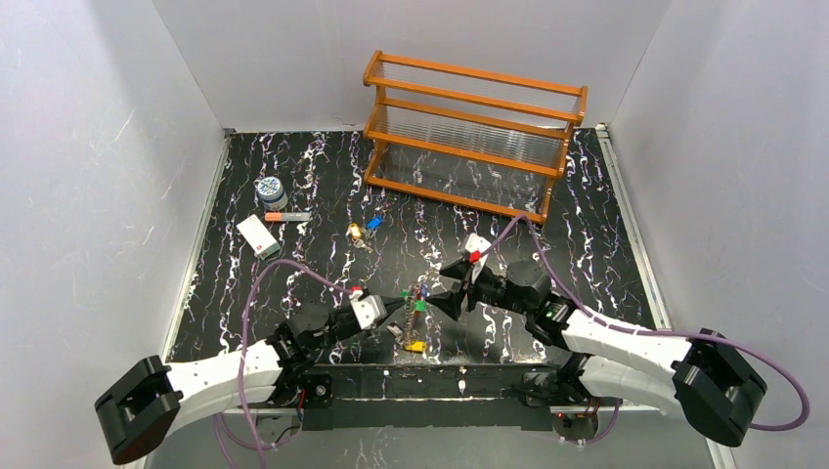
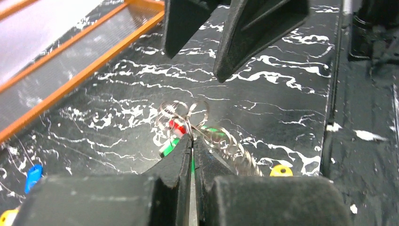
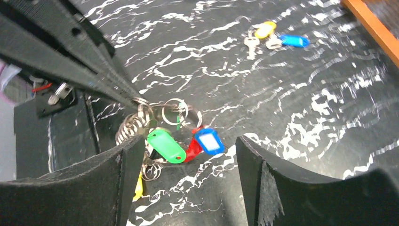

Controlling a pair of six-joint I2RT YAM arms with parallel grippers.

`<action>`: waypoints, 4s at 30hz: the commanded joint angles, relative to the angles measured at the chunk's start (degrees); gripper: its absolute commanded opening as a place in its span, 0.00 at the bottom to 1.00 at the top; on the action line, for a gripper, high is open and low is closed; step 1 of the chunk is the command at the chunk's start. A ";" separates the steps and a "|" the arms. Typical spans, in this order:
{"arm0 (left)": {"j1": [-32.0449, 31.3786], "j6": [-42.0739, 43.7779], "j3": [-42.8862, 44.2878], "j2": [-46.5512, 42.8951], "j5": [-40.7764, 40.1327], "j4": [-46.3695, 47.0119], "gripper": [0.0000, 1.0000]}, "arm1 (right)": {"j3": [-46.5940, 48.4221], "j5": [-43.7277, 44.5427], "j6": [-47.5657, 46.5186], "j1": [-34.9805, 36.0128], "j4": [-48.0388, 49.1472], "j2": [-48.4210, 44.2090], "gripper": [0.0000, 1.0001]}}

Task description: Put the keys on the keyring

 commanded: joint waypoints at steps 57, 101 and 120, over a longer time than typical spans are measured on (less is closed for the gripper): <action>-4.52 1.77 26.31 2.74 -31.04 -36.61 0.00 | 24.49 4.75 28.84 -0.75 -19.19 16.42 0.45; -7.92 6.35 13.05 12.57 -33.85 -10.30 0.00 | 19.61 -13.95 63.47 -8.84 -3.93 29.92 0.46; -9.32 6.78 13.48 14.02 -32.22 -10.24 0.00 | 22.95 -15.33 64.97 -7.33 -2.24 34.33 0.48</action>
